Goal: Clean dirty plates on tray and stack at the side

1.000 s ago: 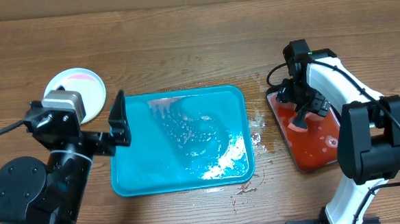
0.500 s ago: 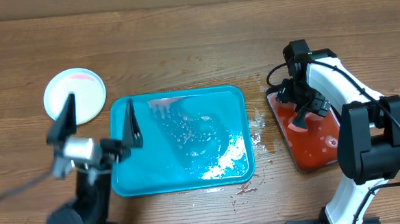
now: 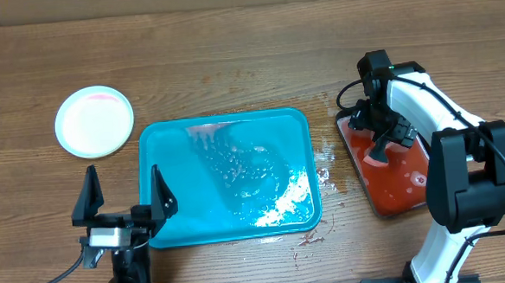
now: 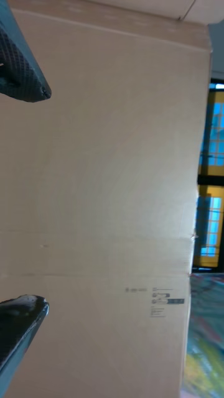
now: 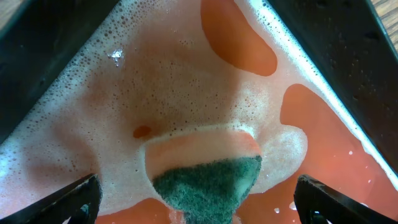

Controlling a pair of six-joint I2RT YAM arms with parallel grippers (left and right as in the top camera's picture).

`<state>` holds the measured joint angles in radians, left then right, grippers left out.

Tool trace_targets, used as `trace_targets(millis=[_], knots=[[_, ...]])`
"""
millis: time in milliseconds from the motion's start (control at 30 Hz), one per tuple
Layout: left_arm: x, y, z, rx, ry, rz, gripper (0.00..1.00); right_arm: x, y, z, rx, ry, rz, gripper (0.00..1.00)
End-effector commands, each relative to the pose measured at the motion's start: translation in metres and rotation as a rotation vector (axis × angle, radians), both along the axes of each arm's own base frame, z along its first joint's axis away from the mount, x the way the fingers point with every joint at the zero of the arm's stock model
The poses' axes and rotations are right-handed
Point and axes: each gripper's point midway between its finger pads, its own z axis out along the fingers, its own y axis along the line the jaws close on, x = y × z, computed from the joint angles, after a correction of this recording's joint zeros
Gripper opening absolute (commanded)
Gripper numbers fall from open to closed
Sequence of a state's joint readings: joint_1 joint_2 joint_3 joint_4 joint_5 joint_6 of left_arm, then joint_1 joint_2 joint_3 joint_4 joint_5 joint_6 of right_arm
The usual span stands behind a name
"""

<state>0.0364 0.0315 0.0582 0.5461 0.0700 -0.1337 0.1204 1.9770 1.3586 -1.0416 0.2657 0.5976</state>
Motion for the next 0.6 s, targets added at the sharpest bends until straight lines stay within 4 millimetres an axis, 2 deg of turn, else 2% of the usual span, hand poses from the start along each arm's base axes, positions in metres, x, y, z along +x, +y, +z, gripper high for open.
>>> trace_targets(millis=[0, 333, 567], knots=[[-0.004, 0.006, 0.0, -0.043, -0.018, 0.008, 1.0, 0.002, 0.0, 0.008, 0.0, -0.025, 0.002, 1.0], [0.019, 0.015, -0.046, -0.063, 0.148, 0.041, 1.0, 0.002, 0.0, 0.008, 0.0, -0.025, 0.002, 1.0], [0.038, 0.015, -0.109, -0.107, 0.419, 0.03, 1.0, 0.002, 0.001, 0.008, 0.0, -0.025, 0.002, 1.0]])
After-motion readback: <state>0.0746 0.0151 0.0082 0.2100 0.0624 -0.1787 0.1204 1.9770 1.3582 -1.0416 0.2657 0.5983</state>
